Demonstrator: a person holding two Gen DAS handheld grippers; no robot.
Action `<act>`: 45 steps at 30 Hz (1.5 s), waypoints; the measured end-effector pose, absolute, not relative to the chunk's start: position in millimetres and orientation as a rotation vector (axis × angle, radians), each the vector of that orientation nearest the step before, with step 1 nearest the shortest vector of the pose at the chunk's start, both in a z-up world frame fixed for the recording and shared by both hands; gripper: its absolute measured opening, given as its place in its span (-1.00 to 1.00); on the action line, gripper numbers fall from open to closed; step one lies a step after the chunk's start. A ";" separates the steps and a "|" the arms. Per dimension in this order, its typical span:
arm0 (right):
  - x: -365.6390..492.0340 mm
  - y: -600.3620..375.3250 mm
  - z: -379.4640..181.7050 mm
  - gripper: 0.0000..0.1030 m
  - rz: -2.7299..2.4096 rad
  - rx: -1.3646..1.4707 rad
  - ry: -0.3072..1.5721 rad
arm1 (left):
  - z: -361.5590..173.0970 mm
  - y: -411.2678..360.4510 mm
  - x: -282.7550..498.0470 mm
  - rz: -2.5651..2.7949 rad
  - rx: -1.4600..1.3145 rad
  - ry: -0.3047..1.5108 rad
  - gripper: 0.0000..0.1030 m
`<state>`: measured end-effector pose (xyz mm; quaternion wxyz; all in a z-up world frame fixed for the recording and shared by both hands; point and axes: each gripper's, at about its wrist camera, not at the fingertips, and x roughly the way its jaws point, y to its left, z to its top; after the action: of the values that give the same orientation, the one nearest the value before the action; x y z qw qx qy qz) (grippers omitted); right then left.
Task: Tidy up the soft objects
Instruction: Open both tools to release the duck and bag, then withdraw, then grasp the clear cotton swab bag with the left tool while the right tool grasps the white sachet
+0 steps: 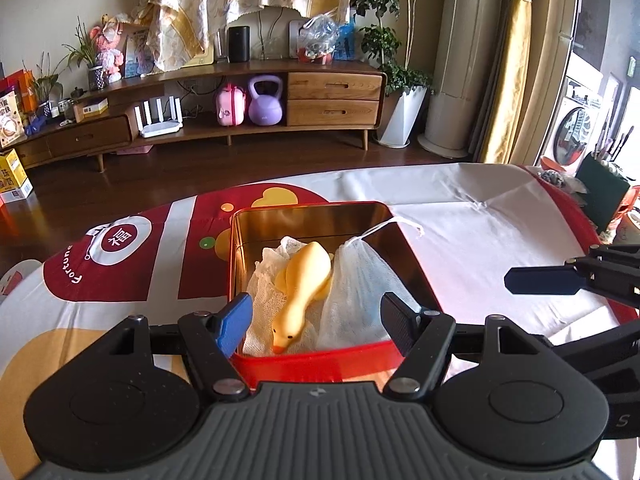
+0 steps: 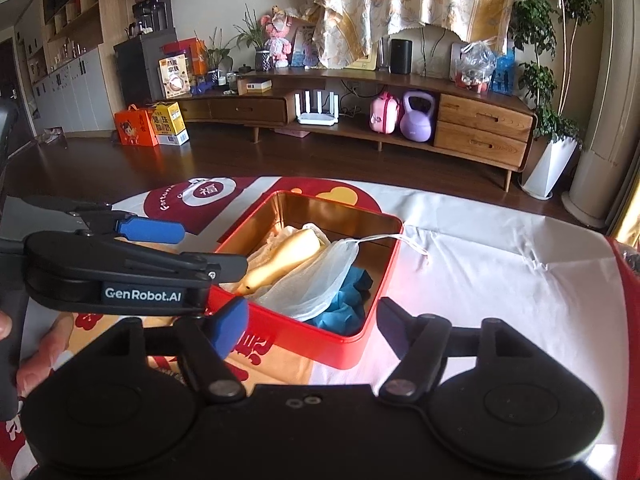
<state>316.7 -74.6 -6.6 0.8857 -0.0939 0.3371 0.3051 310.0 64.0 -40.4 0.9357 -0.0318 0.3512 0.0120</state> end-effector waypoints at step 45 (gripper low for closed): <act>178.7 -151.2 -51.7 0.99 0.619 -0.139 0.709 | -66.7 51.0 135.0 -0.103 -0.178 0.722 1.00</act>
<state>178.7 -151.2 -51.7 0.8890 -0.0671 0.3413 0.2978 135.0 51.0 -66.7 0.9304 -0.0867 0.3527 -0.0504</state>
